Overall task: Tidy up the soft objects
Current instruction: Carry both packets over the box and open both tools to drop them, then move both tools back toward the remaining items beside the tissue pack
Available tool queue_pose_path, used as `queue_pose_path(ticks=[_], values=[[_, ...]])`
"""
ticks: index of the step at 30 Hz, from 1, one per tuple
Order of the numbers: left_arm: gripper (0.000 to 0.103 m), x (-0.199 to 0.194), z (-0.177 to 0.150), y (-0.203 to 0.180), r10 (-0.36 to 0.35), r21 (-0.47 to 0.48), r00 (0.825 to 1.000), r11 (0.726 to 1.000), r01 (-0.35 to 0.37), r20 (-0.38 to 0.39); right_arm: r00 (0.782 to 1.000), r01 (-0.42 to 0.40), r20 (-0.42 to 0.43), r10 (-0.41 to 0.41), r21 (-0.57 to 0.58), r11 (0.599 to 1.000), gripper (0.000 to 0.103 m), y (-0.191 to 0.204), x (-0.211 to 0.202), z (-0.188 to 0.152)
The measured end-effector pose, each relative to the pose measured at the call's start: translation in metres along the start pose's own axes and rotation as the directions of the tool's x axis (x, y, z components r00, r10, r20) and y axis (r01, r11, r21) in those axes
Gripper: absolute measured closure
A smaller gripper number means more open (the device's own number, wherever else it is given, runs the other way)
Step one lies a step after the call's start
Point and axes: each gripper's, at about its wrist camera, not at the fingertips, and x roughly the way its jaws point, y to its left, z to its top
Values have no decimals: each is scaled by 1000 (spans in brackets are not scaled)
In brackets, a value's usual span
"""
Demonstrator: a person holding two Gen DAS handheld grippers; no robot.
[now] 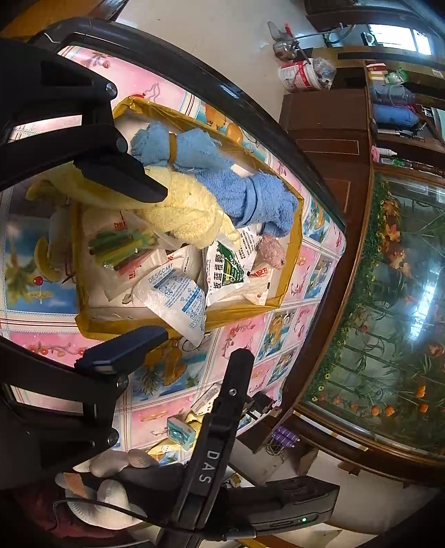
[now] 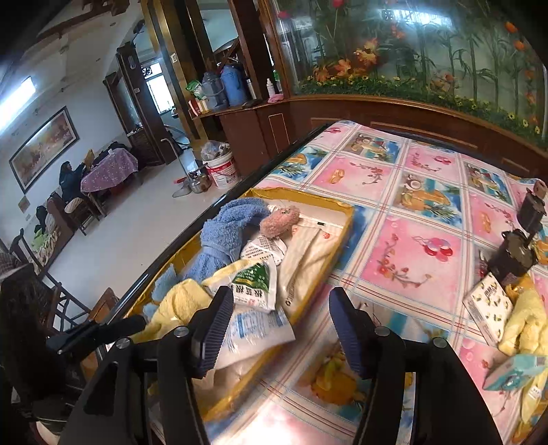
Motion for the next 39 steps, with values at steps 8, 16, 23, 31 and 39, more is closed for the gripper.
queue_pose_path(ticks=[8,16,23,31,39], values=[[29,-5,-12,-45,61,129,998,990,-59,-14,1000,20,12,-21,93,995,42,-43,-34,-41],[29,-2,-22,-87,169,238,986,958,-162,-10,997,49,46,-59,198,979,39,-91,-70,-73],[29,5,-26,-117,207,315,978,929,-194,-9,993,75,64,-96,270,960,38,-129,-93,-92],[29,18,-32,-141,254,393,967,890,-230,-10,989,93,72,-126,345,934,38,-165,-107,-107],[29,33,-35,-160,277,451,961,859,-243,-10,987,104,75,-143,380,919,38,-187,-111,-112]])
